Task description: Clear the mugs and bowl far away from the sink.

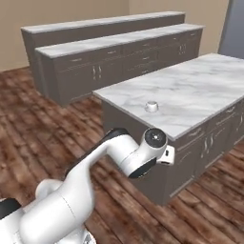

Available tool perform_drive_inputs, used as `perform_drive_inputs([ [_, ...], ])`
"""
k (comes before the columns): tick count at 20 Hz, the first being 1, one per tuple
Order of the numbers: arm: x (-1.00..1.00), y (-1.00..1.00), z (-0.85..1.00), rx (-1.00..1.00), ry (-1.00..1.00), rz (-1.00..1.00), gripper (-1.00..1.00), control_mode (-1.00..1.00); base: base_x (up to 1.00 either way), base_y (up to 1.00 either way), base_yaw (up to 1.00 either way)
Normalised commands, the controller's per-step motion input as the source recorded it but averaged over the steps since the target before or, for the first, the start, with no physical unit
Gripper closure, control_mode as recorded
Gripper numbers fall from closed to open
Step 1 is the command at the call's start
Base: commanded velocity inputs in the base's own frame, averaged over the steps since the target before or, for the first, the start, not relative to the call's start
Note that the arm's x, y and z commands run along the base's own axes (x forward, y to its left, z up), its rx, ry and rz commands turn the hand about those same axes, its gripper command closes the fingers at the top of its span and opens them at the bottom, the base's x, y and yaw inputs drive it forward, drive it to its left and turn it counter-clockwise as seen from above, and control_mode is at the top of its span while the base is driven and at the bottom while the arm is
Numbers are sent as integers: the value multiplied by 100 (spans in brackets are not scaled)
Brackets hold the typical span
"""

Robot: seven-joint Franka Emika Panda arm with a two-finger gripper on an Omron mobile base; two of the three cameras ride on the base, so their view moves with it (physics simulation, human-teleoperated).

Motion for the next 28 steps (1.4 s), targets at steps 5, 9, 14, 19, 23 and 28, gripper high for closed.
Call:
perform_drive_inputs([
  [5,0,0,0,0,0,0,100,100,0,100,-55],
  [9,0,0,0,0,0,0,100,100,6,100,-40],
  [14,0,0,0,0,0,0,100,100,15,100,-35],
  [19,0,0,0,0,0,0,100,100,39,100,-26],
  [23,0,0,0,0,0,0,100,100,55,100,-21],
  [28,0,0,0,0,0,0,100,100,68,94,-18],
])
